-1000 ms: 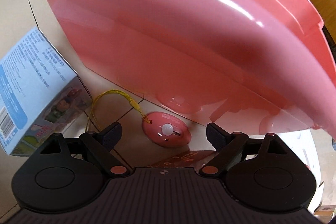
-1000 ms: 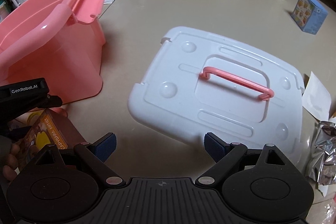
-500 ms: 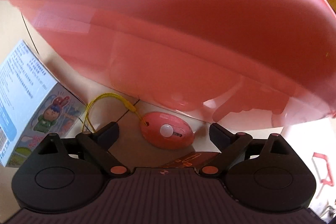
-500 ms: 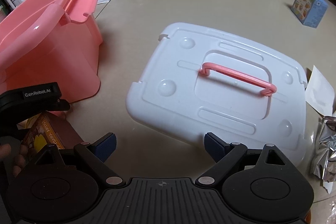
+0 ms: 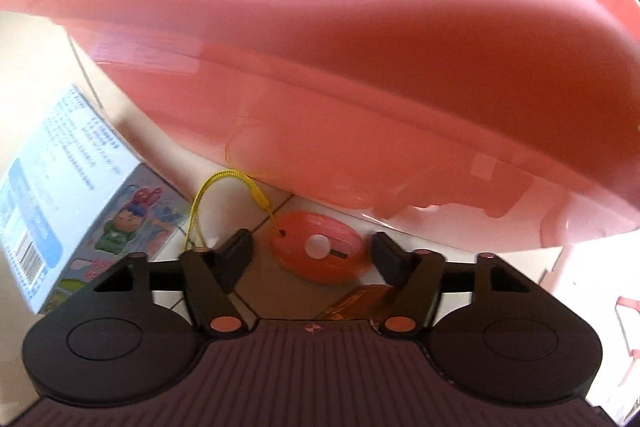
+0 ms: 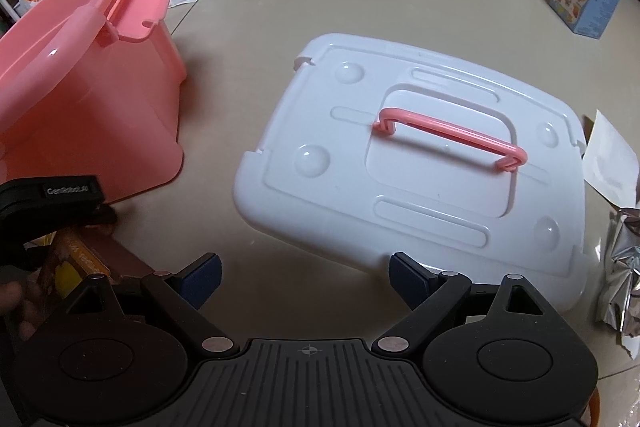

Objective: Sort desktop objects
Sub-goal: 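Lower the left gripper onto the pink egg keychain and close on it, then lift the pink egg keychain with the left gripper over the pink bin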

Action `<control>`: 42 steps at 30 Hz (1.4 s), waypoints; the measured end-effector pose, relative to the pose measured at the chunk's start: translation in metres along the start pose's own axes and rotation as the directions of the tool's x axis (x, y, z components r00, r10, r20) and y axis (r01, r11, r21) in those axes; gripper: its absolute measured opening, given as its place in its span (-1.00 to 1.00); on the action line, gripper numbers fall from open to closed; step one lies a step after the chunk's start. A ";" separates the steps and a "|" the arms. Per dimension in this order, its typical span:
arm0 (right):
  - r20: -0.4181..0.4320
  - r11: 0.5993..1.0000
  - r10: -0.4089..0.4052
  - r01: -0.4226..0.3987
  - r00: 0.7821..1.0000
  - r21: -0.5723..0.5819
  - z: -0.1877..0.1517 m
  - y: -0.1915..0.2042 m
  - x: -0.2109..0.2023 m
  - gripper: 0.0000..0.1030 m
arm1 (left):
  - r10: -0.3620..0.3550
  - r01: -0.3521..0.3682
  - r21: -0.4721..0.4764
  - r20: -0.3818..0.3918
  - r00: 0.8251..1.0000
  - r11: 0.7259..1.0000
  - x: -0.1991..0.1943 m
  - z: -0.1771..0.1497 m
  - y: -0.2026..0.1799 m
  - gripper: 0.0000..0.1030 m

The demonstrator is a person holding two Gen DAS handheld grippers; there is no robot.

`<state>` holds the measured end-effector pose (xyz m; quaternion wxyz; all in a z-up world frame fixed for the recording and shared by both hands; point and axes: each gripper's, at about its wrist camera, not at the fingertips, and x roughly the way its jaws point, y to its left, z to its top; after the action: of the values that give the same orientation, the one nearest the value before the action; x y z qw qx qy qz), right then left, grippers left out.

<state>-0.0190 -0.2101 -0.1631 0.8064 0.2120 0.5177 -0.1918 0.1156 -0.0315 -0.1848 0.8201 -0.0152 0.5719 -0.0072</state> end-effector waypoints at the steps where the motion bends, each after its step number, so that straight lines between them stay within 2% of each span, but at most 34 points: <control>1: 0.000 1.000 0.001 -0.001 1.000 0.001 0.000 0.000 0.000 0.73 | -0.003 0.002 -0.007 -0.001 1.000 1.000 -0.001 0.000 0.001 0.11; 11: 0.007 1.000 0.006 -0.006 1.000 0.005 0.001 0.002 -0.003 0.73 | -0.048 0.047 -0.159 -0.003 0.999 0.986 -0.012 -0.012 0.023 0.10; 19: 0.019 1.000 0.024 -0.023 1.000 -0.017 0.002 0.008 -0.012 0.73 | -0.052 0.058 -0.139 0.049 0.997 0.989 -0.047 -0.016 0.030 0.10; 29: 0.039 0.993 0.050 -0.046 0.998 -0.106 0.003 0.020 -0.038 0.73 | -0.080 0.096 -0.131 0.124 0.989 0.987 -0.108 -0.023 0.052 0.10; 33: 0.040 0.989 0.046 -0.040 0.998 -0.142 0.001 0.024 -0.050 0.73 | -0.087 0.103 -0.095 0.156 0.984 0.990 -0.105 -0.036 0.048 0.10; 35: 0.043 0.987 0.048 -0.041 0.998 -0.156 -0.001 0.025 -0.056 0.73 | -0.091 0.106 -0.080 0.171 0.981 0.991 -0.131 0.010 0.053 0.10; 42: 0.073 0.982 0.059 -0.044 0.996 -0.184 -0.002 0.029 -0.082 0.73 | -0.088 0.090 -0.002 0.229 0.969 0.996 -0.165 0.022 0.050 0.10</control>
<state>-0.0369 -0.1772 -0.0848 0.8469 0.1428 0.4953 -0.1307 0.0789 0.0234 -0.0238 0.8793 -0.0466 0.4724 -0.0387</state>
